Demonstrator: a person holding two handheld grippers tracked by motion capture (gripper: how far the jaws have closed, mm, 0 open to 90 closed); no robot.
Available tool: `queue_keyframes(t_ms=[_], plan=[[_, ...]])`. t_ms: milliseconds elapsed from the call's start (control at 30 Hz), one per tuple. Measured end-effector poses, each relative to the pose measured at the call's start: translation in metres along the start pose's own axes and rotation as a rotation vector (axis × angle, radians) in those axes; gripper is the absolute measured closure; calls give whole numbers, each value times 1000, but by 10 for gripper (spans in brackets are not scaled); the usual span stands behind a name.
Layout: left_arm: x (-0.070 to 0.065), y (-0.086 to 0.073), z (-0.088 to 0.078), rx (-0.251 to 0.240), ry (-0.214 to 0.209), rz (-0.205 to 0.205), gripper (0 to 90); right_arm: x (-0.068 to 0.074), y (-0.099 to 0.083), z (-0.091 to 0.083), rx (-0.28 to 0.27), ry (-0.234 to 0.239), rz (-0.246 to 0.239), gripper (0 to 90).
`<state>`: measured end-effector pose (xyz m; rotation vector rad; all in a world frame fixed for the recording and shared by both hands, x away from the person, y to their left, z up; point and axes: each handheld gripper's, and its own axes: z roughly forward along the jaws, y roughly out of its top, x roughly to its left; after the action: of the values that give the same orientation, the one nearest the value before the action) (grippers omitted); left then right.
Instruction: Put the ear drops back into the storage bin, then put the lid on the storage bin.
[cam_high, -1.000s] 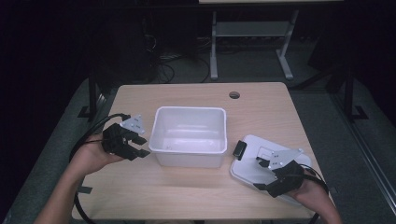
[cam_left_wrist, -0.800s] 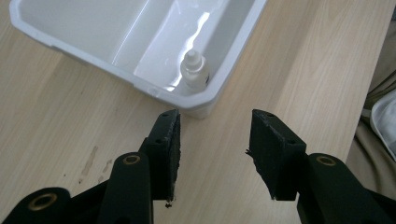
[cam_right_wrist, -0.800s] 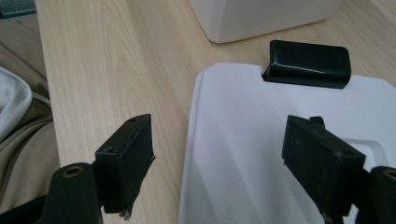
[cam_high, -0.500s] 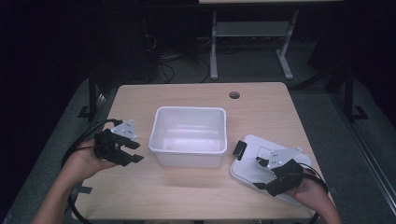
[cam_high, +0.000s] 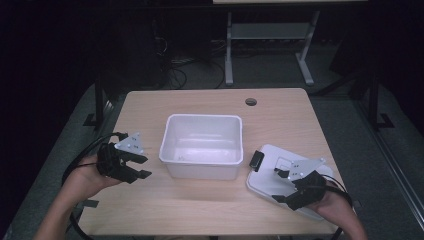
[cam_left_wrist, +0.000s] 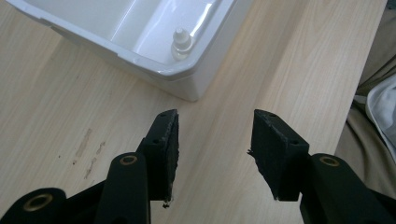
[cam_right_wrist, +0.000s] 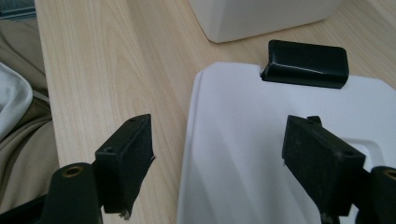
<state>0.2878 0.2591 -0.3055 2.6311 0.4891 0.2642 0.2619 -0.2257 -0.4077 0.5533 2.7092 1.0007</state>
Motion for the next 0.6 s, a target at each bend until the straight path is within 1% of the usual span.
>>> queue_keyframes(t_ms=[67, 167, 367, 500, 533, 600], plan=[[0, -1, 0, -5, -1, -6, 516, 0, 0, 1, -1, 2, -1, 240], [0, -4, -1, -6, 4, -6, 515, 0, 1, 1, 3, 1, -6, 240], [-1, -8, 0, -8, -2, -18, 514, -1, 1, 1, 1, 1, -7, 240], [-4, -11, 0, -13, -3, -20, 507, 0, 1, 1, -2, 1, -6, 240], [-4, -11, 0, -9, -3, -14, 507, 0, 2, 1, -1, 2, -7, 240], [-4, -12, 0, -15, -2, -18, 504, 0, 2, 1, 3, 1, -4, 240]])
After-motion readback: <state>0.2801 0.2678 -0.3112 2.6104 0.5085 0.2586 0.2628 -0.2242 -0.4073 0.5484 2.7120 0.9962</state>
